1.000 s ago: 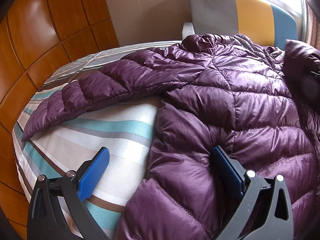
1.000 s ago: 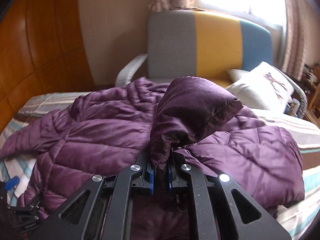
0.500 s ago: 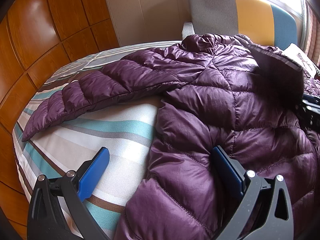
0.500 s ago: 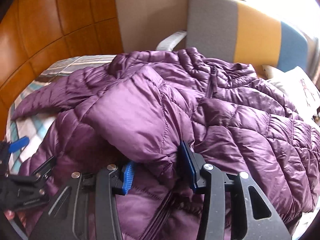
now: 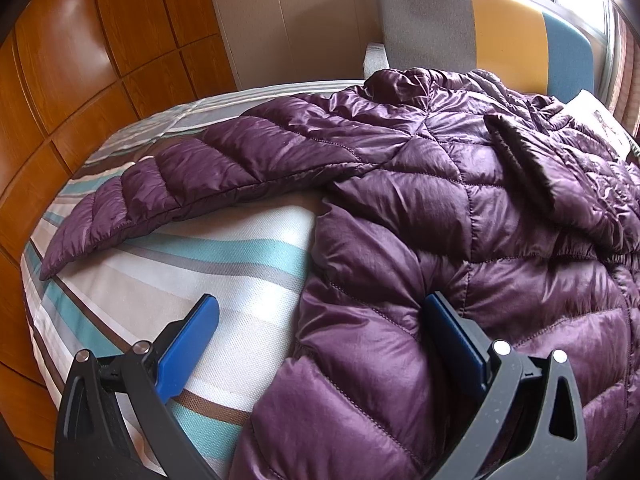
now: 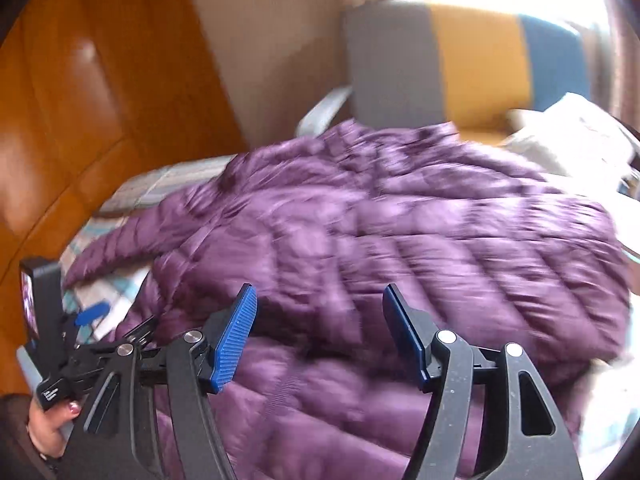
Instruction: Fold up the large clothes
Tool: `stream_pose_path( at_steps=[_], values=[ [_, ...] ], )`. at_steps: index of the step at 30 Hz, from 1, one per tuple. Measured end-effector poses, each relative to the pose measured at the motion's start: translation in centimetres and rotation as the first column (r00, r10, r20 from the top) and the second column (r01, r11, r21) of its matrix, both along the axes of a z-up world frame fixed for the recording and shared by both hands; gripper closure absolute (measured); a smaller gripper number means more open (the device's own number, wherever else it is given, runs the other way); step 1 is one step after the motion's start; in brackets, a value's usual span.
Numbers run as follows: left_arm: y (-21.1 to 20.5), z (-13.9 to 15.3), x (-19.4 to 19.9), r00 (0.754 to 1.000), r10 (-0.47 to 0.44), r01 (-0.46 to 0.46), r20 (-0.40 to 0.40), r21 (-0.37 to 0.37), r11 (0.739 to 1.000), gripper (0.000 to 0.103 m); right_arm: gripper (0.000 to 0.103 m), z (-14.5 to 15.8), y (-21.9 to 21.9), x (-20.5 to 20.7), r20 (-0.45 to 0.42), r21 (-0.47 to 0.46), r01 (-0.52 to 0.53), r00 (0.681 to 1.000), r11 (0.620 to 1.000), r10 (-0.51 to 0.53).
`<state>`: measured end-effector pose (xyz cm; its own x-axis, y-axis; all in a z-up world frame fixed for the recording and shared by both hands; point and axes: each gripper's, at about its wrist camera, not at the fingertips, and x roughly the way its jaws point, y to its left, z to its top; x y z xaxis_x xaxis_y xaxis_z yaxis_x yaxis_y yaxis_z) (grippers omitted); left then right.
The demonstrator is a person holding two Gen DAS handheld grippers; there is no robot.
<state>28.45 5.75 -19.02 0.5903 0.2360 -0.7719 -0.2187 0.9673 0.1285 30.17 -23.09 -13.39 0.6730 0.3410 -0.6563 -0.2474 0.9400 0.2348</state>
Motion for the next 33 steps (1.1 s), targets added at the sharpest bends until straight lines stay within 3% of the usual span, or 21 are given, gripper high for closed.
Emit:
stream_pose_path(
  at_steps=[3, 7, 12, 16, 18, 21, 23, 25, 26, 29, 33],
  values=[
    [-0.1, 0.8, 0.0, 1.0, -0.005, 0.005, -0.007, 0.007, 1.0, 0.002, 0.038, 0.4, -4.1, -0.4, 0.022, -0.017, 0.174, 0.985, 0.985, -0.173],
    [-1.9, 4.4, -0.5, 0.992, -0.059, 0.053, 0.107, 0.052, 0.997, 0.002, 0.046, 0.5, -8.8, -0.2, 0.029, -0.047, 0.378, 0.926, 0.925, -0.377],
    [-4.4, 7.7, 1.2, 0.975, -0.127, 0.135, 0.184, -0.03, 0.99, 0.002, 0.048, 0.0, -12.1, 0.4, 0.021, -0.052, 0.481, 0.877, 0.875, -0.48],
    [-7.8, 7.5, 4.9, 0.963, -0.22, 0.237, 0.156, -0.096, 0.967, 0.002, 0.048, -0.4, -12.8, 0.8, 0.025, -0.079, 0.491, 0.871, 0.867, -0.491],
    [-10.0, 6.8, 6.9, 0.957, -0.263, 0.276, 0.122, -0.104, 0.956, 0.021, 0.05, -0.8, -13.2, 1.1, 0.018, -0.091, 0.491, 0.871, 0.866, -0.491],
    [-12.7, 6.1, 8.2, 0.948, -0.297, 0.31, 0.114, -0.122, 0.943, 0.026, 0.052, -1.3, -13.6, 1.7, -0.003, -0.1, 0.485, 0.873, 0.869, -0.487],
    [-14.5, 5.6, 8.2, 0.937, -0.33, 0.343, 0.116, -0.12, 0.932, 0.026, 0.052, -1.8, -13.1, 2.4, -0.016, -0.12, 0.467, 0.881, 0.876, -0.472],
    [-16.5, 4.1, 8.8, 0.92, -0.387, 0.391, 0.06, -0.073, 0.918, 0.03, 0.055, -2.7, -12.3, 3.1, -0.041, -0.148, 0.433, 0.895, 0.889, -0.443],
    [-17.1, 2.8, 9.5, 0.92, -0.392, 0.392, 0.011, -0.044, 0.919, 0.042, 0.056, -3.1, -12.0, 3.5, -0.061, -0.15, 0.415, 0.902, 0.897, -0.428],
    [-16.2, 1.7, 10.7, 0.929, -0.37, 0.368, -0.017, -0.06, 0.928, 0.044, 0.056, -3.7, -10.8, 4.3, -0.092, -0.142, 0.362, 0.922, 0.921, -0.376],
    [-14.5, 2.4, 12.0, 0.95, -0.312, 0.312, -0.007, -0.01, 0.95, 0.044, 0.056, -3.8, -8.9, 5.2, -0.102, -0.128, 0.287, 0.948, 0.949, -0.3]
  ],
)
